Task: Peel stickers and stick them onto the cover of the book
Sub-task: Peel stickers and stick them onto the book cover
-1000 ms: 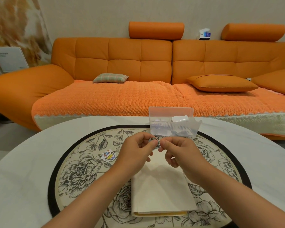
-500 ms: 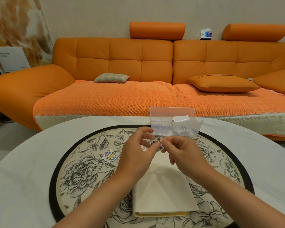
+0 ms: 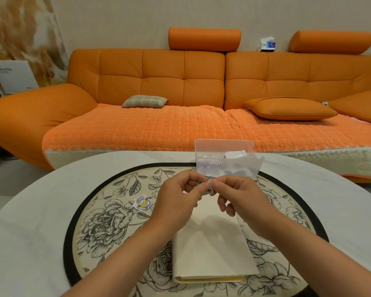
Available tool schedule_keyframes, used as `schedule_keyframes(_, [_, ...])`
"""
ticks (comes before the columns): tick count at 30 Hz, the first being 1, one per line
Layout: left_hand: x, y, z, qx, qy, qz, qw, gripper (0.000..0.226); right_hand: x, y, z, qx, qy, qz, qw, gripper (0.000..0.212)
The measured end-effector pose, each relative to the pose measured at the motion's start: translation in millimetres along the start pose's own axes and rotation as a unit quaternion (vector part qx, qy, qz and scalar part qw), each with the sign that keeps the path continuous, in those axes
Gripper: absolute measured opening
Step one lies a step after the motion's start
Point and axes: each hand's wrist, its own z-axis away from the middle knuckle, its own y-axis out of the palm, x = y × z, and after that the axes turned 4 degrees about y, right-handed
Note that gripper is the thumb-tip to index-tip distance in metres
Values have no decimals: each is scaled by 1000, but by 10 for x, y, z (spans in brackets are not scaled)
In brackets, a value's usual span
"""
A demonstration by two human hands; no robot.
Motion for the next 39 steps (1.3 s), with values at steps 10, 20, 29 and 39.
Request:
schedule_keyframes(10, [-66,49,88,-42,16,-95,994,11,-60,47,31,-109,-99,190,971,16])
schedule_keyframes(20, [-141,62,96,-1,-84,6,996,9,-71,58,56,-143,-207,343,905,16])
schedule_keyframes(29, [-54,101,79,21,-55,-23,998,11,-67,113,35,-130,-109,222,960,20])
schedule_keyframes(39, [6,91,38,50,-41,1,998,13,-27,119,13,-82,-6,32,996,16])
